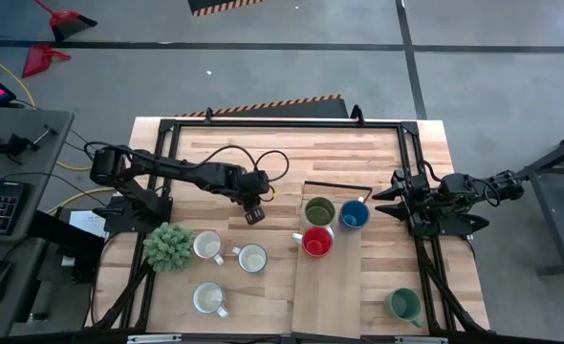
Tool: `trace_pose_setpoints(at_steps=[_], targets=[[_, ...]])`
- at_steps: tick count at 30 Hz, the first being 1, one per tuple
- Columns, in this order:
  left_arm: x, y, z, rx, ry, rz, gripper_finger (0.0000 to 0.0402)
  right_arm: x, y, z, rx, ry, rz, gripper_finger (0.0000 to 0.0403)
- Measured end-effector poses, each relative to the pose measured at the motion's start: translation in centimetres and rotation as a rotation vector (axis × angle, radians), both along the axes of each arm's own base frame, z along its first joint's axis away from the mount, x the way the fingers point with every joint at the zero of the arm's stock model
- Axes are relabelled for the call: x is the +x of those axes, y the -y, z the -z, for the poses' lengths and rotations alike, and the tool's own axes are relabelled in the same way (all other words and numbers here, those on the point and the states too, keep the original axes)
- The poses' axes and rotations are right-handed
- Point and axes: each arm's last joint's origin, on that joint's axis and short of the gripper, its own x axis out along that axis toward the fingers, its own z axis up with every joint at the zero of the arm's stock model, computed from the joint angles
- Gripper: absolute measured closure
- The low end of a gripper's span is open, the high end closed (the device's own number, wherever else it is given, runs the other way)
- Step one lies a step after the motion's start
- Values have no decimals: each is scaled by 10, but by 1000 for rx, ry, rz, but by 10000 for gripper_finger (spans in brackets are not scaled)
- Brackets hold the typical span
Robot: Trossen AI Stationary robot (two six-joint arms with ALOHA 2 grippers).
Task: Place coffee mugs
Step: Put the yellow mug on the shelf
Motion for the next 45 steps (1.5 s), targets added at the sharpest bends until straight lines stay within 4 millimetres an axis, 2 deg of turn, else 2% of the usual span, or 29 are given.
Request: trace_pose_setpoints(at_steps=[9, 13, 17, 22, 27, 34, 39, 45], targets=[[11, -17, -17, -41, 68, -24, 394, 0, 0, 0, -2, -1, 1, 256], [19, -24, -35, -47, 125, 23, 394, 0, 0, 0, -2, -1, 0, 256], [19, -26, -54, -50, 82, 69, 394, 0, 0, 2, -7, -17, 0, 256], [20, -19, -89, -56, 46, 128, 394, 0, 0, 6, -19, -61, 1, 256], [26, -3, -132, -40, 131, 187, 395, 0, 0, 6, -18, -58, 1, 256], [30, 33, -185, -20, 302, 258, 395, 0, 0, 6, -19, -58, 1, 256], [30, 61, -198, -3, 370, 279, 395, 0, 0, 4, 5, -41, 1, 256], [32, 98, -197, 19, 404, 346, 395, 0, 0, 0, 23, -7, 6, 256]])
